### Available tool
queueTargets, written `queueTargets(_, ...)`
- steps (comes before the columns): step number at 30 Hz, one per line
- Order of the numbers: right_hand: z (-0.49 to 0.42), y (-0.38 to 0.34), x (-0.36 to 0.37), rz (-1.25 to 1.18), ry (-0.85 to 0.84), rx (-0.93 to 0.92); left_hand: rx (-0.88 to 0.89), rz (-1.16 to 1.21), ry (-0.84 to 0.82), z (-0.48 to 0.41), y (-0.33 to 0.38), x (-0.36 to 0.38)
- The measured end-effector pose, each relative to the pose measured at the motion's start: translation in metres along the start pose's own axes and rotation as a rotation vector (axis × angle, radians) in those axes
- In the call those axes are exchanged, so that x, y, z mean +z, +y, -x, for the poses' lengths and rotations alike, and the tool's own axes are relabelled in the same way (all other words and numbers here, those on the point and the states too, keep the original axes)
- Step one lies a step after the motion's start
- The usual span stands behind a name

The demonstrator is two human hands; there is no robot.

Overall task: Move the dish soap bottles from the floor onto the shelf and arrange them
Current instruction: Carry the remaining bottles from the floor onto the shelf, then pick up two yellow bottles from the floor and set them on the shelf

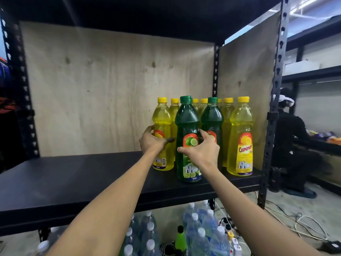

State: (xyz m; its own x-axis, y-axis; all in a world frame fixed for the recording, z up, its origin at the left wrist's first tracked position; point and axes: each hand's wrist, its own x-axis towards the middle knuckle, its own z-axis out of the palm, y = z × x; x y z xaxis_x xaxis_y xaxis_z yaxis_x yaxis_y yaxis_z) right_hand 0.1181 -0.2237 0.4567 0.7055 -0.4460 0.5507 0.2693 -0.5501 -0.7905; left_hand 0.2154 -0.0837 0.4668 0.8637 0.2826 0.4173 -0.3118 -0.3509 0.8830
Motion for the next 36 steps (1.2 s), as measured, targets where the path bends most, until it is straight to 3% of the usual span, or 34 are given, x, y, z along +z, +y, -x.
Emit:
queueTargets(7,0.001,0.014,-0.002,0.023,-0.035,-0.023,0.012,-0.034,-0.079,-0.004,-0.008,0.007)
queueTargets(12,0.012,0.015,-0.008,0.051,-0.077,0.025,0.005,-0.102,-0.270,0.013,-0.015,-0.004)
queueTargets(15,0.034,0.034,-0.031,-0.001,-0.053,0.065,-0.047,-0.032,-0.124,0.053,-0.013,-0.020)
queueTargets(17,0.075,0.073,-0.050,-0.001,0.008,0.160,0.104,0.039,0.041,0.115,-0.020,-0.031)
queueTargets(19,0.132,0.135,-0.063,0.025,0.048,0.336,0.258,0.178,0.088,0.200,-0.042,-0.031)
queueTargets(22,0.216,0.225,-0.081,0.163,-0.048,0.661,0.190,0.266,-0.142,0.317,-0.101,-0.011)
queueTargets(25,0.276,0.298,-0.091,0.261,-0.189,0.954,-0.157,0.151,-0.487,0.397,-0.185,0.033)
queueTargets(29,0.314,0.382,-0.082,0.455,-0.280,1.051,-0.558,-0.141,-0.858,0.450,-0.288,0.094)
queueTargets(31,0.319,0.417,-0.077,0.516,-0.278,1.078,-0.645,-0.310,-0.948,0.469,-0.324,0.119)
queueTargets(36,0.324,0.504,-0.057,0.639,-0.268,1.063,-0.763,-0.472,-1.077,0.504,-0.384,0.183)
